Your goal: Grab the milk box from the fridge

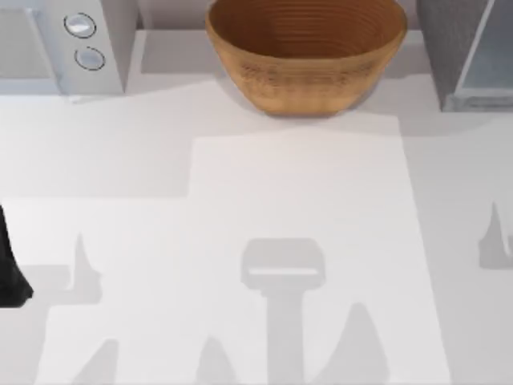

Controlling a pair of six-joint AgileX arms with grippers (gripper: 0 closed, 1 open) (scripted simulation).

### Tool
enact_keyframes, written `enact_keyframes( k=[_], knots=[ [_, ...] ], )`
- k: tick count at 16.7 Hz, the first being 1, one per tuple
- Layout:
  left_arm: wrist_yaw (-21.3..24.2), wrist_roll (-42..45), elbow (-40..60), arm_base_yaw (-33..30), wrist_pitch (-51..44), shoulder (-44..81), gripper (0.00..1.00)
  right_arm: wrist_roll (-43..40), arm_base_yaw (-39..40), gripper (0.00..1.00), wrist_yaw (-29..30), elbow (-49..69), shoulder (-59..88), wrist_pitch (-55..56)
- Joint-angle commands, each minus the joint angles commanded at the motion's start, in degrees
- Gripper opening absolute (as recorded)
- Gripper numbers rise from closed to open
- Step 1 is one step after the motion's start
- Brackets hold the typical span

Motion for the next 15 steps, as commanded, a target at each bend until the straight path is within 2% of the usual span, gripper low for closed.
enact_keyframes(
  k=[8, 15],
  knots=[
    [0.0, 0.0, 0.0, 0.0, 0.0, 0.0, 1.00, 0.7, -12.6, 1.00, -12.1, 3.3, 45.9, 38.0],
    [0.0, 0.0, 0.0, 0.0, 0.0, 0.0, 1.00, 0.7, -19.6, 1.00, -18.9, 6.3, 68.3, 59.9]
  ],
)
